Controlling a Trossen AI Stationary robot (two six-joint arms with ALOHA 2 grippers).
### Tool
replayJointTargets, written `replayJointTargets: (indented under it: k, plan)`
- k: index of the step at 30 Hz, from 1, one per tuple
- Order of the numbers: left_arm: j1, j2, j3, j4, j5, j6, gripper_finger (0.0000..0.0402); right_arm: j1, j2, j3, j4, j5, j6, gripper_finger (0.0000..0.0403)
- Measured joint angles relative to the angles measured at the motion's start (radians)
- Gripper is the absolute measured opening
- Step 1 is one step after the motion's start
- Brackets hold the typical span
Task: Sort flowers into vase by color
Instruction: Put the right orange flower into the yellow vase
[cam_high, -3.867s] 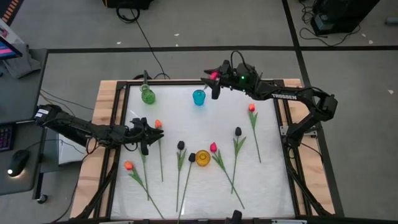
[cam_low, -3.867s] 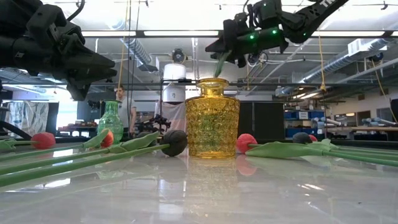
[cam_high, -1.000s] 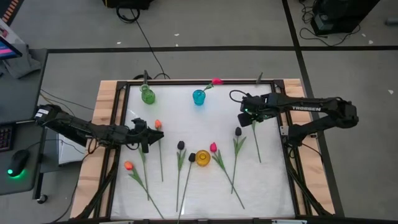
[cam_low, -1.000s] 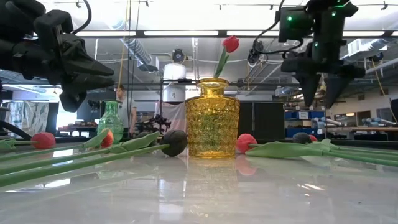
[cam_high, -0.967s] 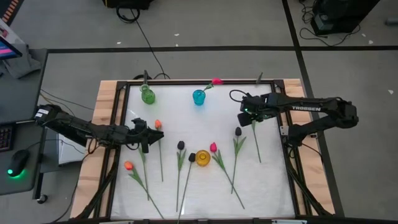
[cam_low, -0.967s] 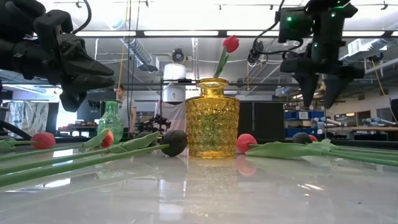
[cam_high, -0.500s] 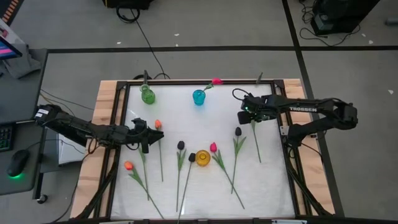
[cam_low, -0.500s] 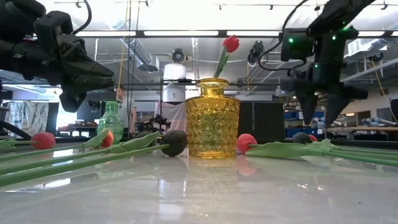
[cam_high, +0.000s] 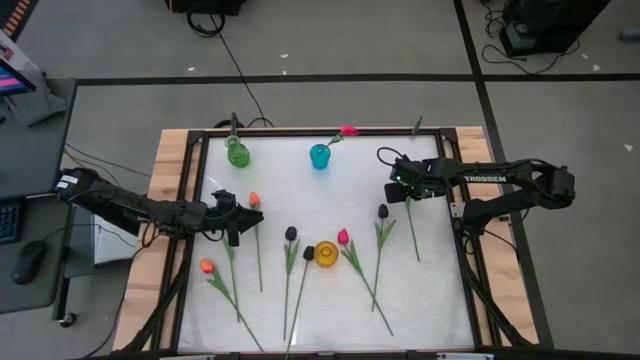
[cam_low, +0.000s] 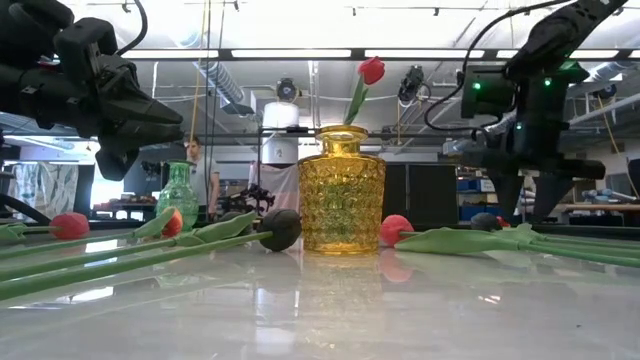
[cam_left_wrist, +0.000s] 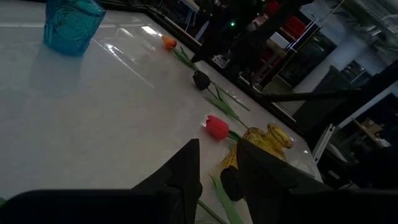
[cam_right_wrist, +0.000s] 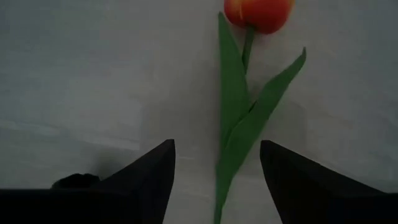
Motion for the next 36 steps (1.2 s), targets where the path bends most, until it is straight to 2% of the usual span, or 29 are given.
replayJointTargets:
  k: [4, 13, 18, 26, 27, 32, 36]
  plan:
    - [0.000, 0.000, 0.000, 0.000, 0.000, 0.000, 0.0112, 0.000, 0.017, -0.026, 0.027, 0.002, 0.004, 0.0244]
    - [0.000, 0.000, 0.000, 0.000, 0.000, 0.017, 0.0112, 0.000, 0.156, -0.007, 0.066, 0.026, -0.019, 0.0234]
    - [0.000, 0.000, 0.000, 0.000, 0.000, 0.019, 0.0112, 0.001, 0.163, 0.031, 0.035, 0.036, -0.056, 0.0181]
    - [0.000, 0.000, 0.000, 0.004, 0.000, 0.018, 0.0112, 0.000, 0.163, 0.063, 0.031, 0.044, -0.135, 0.0025]
    - [0.000, 0.000, 0.000, 0.004, 0.000, 0.018, 0.0112, 0.000, 0.163, 0.063, 0.027, 0.044, -0.146, 0.0015]
    - [0.000, 0.000, 0.000, 0.004, 0.000, 0.015, 0.0112, -0.002, 0.163, 0.063, 0.002, 0.028, -0.157, 0.0020]
    - [0.000, 0.000, 0.000, 0.005, 0.000, 0.015, 0.0112, -0.002, 0.161, 0.063, -0.004, 0.015, -0.170, 0.0008]
